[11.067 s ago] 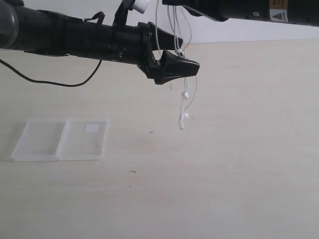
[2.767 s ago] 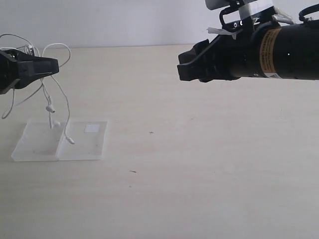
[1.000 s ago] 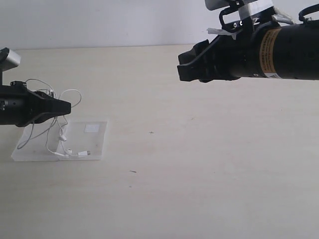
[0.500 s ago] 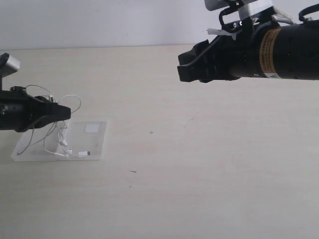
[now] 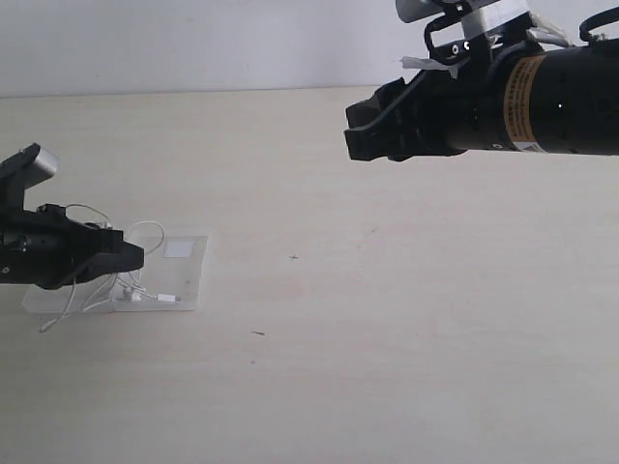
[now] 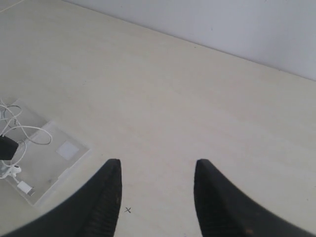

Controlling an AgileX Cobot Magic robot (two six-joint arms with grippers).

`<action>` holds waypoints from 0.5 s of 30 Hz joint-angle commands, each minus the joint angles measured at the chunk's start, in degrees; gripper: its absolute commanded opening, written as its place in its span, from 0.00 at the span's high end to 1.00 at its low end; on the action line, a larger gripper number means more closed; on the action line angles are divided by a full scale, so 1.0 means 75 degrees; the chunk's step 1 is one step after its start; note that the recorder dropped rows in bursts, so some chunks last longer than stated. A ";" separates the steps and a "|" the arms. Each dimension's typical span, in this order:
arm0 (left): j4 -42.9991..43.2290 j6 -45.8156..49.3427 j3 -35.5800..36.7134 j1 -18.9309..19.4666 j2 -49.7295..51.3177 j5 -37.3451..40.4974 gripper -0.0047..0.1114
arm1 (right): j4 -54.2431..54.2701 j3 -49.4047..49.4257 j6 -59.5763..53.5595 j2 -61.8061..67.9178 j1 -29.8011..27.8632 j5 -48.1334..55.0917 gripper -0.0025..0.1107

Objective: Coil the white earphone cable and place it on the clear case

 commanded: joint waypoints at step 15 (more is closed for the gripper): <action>-0.0062 -0.0271 -0.0732 -0.0005 0.0341 0.0074 0.96 | -0.0091 0.0029 -0.0104 -0.0063 0.0001 -0.0021 0.57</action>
